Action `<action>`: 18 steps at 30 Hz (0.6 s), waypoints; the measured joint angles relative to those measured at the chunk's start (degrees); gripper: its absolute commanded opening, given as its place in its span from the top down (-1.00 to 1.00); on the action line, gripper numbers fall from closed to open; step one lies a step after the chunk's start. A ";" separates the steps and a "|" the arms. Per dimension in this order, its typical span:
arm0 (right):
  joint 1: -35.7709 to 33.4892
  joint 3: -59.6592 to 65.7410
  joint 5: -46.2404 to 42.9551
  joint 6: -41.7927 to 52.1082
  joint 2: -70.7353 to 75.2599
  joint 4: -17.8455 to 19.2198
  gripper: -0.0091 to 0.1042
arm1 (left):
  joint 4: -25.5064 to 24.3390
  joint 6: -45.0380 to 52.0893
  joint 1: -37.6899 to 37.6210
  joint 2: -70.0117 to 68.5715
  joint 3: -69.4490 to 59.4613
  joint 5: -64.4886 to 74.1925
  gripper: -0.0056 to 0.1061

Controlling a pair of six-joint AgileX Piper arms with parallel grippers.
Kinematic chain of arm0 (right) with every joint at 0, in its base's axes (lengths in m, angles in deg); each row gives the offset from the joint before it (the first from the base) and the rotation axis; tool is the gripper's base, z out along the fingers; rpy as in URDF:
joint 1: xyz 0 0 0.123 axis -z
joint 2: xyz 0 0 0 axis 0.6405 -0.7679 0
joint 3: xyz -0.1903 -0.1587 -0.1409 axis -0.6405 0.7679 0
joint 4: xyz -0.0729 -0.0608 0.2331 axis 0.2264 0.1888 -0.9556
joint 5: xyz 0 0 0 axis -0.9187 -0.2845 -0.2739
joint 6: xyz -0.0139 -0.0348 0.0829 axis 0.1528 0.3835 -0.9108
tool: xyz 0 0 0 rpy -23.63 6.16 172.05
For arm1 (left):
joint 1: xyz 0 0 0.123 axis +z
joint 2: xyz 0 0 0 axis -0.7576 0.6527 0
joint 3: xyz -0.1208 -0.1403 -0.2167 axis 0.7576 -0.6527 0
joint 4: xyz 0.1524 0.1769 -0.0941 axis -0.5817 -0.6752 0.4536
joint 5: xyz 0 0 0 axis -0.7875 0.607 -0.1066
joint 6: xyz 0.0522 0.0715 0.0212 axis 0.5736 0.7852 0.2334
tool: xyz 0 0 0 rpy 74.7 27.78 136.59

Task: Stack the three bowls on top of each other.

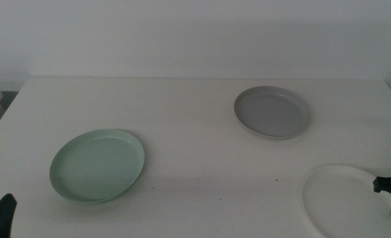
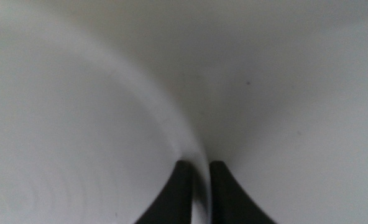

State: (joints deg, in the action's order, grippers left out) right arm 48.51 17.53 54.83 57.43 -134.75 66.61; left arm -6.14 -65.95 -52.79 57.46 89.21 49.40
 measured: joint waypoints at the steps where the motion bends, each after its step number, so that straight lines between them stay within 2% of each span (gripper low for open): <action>1: 0.00 -0.04 0.39 0.11 0.00 0.26 0.88 | 0.00 0.00 0.00 0.00 0.00 0.00 -0.78; 7: 0.00 -0.51 2.11 -0.29 0.89 1.21 0.88 | 0.00 0.00 0.00 0.00 0.00 0.00 -0.78; 12: -2.66 -4.76 7.94 -0.64 6.34 2.27 0.88 | 0.00 0.00 0.00 0.00 0.00 0.00 -0.78; 14: -4.74 -8.07 9.81 -0.87 8.10 1.68 0.88 | 0.00 0.00 0.00 0.00 0.00 0.00 -0.78; 18: -10.17 -15.96 11.91 -0.87 7.96 -3.47 0.88 | 0.00 0.00 0.00 0.00 0.00 0.00 -0.78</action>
State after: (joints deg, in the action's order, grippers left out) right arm 38.34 1.56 66.75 56.56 -126.79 63.14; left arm -6.14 -65.95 -52.79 57.46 89.21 49.40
